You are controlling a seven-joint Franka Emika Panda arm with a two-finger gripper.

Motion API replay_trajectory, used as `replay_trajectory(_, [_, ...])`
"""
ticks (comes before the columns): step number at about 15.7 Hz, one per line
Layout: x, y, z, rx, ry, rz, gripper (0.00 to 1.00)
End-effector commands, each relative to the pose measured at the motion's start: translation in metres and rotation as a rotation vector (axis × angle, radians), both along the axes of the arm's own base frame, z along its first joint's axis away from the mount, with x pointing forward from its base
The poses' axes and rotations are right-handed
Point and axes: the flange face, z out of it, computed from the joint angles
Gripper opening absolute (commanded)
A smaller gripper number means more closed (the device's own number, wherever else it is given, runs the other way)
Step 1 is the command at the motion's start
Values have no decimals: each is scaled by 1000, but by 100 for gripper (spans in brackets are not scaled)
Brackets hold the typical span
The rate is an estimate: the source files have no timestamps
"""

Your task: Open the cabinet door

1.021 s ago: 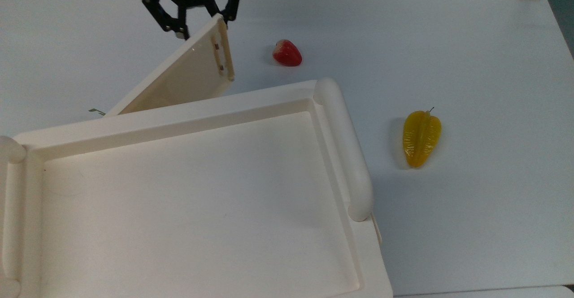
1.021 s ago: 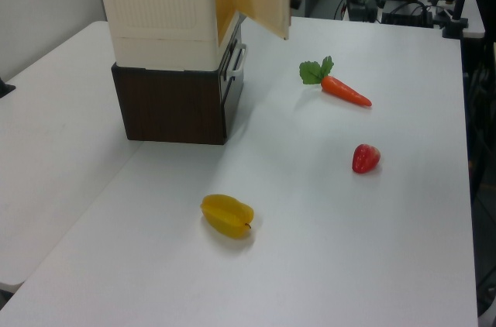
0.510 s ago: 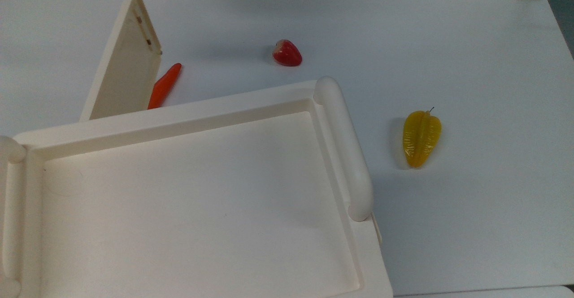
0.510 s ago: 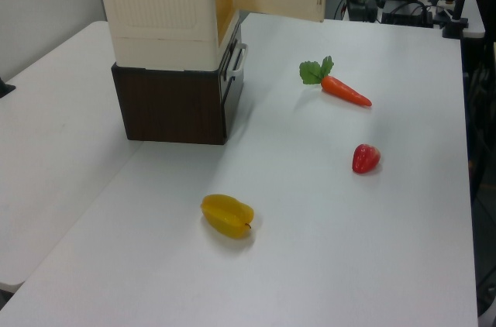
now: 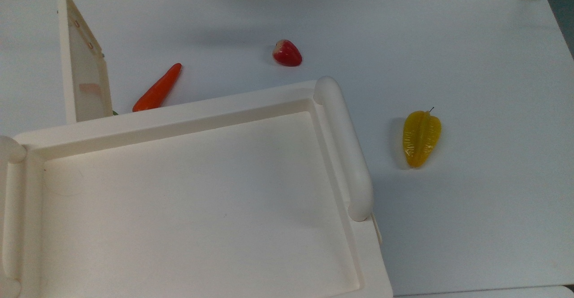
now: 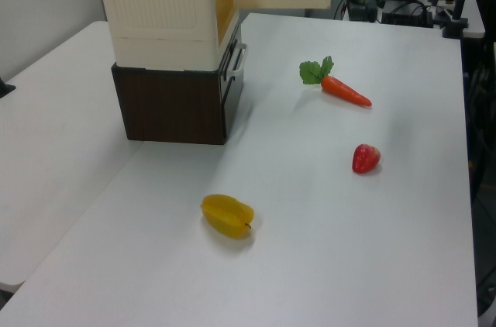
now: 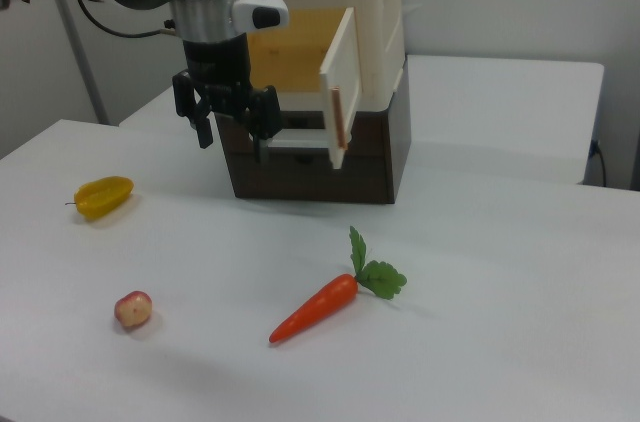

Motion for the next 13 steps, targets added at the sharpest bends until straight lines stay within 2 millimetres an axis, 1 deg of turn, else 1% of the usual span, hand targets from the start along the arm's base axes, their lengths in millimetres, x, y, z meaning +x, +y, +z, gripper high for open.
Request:
replay_trajectory(1, [-7, 8, 3, -12, 5, -65, 100])
replay_trajectory(5, [-12, -1, 9, -1, 1, -81, 100])
replay_trajectory(7, [-12, 2, 9, -1, 4, -81, 100])
replay_trajectory(13, [-13, 0, 10, 6, 2, -89, 100])
